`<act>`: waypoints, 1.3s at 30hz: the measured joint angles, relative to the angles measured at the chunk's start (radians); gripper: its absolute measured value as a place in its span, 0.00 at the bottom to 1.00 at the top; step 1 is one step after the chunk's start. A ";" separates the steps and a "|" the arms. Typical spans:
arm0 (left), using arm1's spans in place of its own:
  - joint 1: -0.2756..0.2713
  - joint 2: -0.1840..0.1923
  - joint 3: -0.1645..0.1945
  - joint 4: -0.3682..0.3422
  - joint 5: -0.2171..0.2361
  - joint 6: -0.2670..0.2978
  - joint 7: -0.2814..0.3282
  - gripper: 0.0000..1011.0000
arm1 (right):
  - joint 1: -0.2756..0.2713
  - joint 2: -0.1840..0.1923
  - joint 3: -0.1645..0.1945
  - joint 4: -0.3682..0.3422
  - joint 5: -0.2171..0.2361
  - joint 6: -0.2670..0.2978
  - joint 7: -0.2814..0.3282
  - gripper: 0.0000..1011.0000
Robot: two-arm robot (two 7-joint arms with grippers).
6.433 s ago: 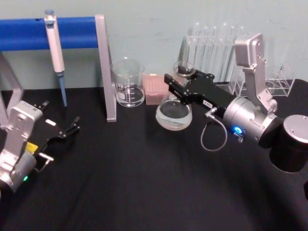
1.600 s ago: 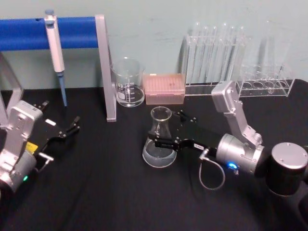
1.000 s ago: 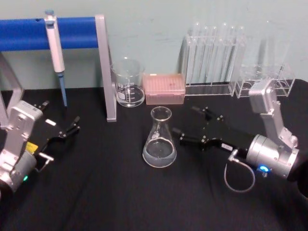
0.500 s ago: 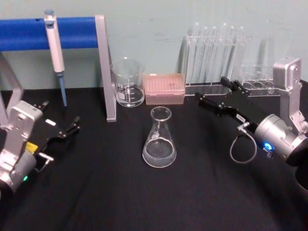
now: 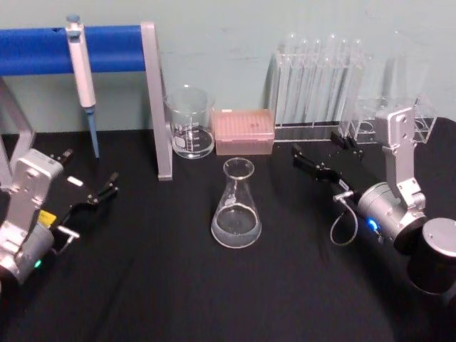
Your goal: Grasp the erlenmeyer flask with one hand, shake it three times, then place it back.
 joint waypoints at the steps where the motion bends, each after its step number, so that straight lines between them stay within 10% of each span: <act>1: 0.000 0.000 0.000 0.000 0.000 0.000 0.000 0.99 | 0.001 -0.002 -0.001 0.008 -0.006 -0.003 -0.004 0.99; 39: 0.000 0.000 0.000 0.000 0.000 0.000 0.000 0.99 | 0.011 -0.029 0.004 0.088 -0.072 -0.010 -0.014 0.99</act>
